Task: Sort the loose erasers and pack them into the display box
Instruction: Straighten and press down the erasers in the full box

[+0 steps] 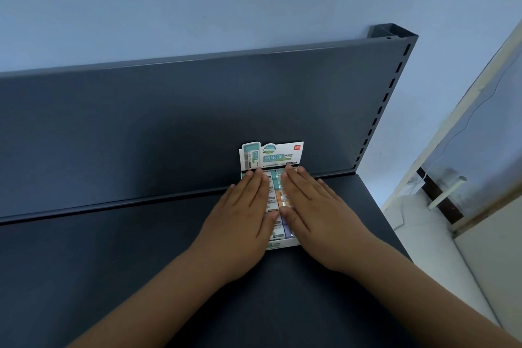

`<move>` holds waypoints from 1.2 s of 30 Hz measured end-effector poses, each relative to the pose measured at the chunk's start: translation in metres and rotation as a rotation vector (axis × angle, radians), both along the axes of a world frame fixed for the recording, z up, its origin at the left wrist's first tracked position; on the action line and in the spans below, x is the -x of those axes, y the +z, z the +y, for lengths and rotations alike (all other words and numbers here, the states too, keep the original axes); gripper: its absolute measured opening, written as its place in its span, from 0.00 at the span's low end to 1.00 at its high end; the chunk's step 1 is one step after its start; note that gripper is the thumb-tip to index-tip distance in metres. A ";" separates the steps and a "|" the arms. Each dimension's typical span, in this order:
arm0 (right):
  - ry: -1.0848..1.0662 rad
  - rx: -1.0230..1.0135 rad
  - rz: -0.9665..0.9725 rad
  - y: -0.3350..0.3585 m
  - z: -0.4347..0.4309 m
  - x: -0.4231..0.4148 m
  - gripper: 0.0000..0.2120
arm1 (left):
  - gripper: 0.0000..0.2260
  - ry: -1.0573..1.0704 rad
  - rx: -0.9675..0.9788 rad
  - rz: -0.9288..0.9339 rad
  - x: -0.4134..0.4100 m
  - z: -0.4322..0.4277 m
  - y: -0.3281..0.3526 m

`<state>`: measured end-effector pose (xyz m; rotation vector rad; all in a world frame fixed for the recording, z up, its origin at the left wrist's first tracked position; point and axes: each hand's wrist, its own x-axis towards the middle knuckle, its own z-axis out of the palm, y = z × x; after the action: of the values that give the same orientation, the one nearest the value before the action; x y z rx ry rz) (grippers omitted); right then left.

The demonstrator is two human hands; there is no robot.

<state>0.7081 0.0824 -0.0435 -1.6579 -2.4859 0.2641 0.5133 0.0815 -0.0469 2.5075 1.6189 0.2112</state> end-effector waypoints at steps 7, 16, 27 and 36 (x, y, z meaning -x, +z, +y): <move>-0.037 -0.095 -0.004 -0.004 -0.008 0.007 0.35 | 0.30 -0.004 -0.071 -0.038 0.001 -0.005 -0.005; -0.035 -0.094 0.000 -0.004 -0.008 0.003 0.34 | 0.33 0.005 -0.077 -0.052 0.001 -0.005 -0.007; -0.010 -0.012 0.183 -0.006 -0.007 0.000 0.32 | 0.32 0.018 -0.081 -0.118 0.002 -0.006 -0.008; -0.064 0.270 0.338 0.000 -0.019 -0.029 0.51 | 0.41 0.090 0.068 -0.443 0.014 -0.025 -0.003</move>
<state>0.7370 0.0631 -0.0437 -1.6185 -2.2163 0.8296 0.4989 0.0561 -0.0497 2.1397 1.5209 0.6572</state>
